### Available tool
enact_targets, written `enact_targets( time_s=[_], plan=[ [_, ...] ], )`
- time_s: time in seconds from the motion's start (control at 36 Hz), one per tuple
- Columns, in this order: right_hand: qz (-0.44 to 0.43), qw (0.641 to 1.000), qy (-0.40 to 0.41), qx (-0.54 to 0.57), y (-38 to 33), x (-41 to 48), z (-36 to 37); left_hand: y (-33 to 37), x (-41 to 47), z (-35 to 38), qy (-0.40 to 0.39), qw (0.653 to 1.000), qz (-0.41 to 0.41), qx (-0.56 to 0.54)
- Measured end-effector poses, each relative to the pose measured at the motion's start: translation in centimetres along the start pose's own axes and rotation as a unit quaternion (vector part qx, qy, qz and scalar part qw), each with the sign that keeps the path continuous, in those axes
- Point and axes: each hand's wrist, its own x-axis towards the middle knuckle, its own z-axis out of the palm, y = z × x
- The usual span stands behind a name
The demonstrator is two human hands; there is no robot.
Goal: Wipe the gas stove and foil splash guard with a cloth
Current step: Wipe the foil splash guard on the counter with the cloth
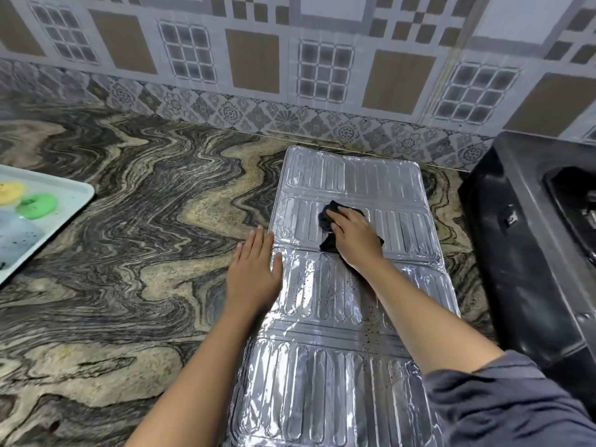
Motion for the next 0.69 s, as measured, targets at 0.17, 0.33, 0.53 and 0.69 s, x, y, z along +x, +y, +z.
enact_targets(
  time_s=[0.17,0.33,0.53,0.69],
  plan=[
    [-0.045,0.998,-0.053,-0.008,-2.1,1.5,1.1,0.0,0.1,0.0,0.004,1.000,0.003,-0.006],
    [-0.073,0.994,-0.082,-0.025,-3.9,3.7,2.0,0.1,0.1,-0.1,0.002,1.000,-0.004,-0.004],
    [-0.014,0.999,-0.035,-0.037,-5.0,6.0,3.0,0.0,0.2,0.0,0.002,1.000,-0.004,-0.001],
    [-0.007,0.999,-0.031,-0.040,-4.5,7.0,2.7,-0.1,0.2,0.2,0.005,1.000,-0.006,-0.003]
  ],
)
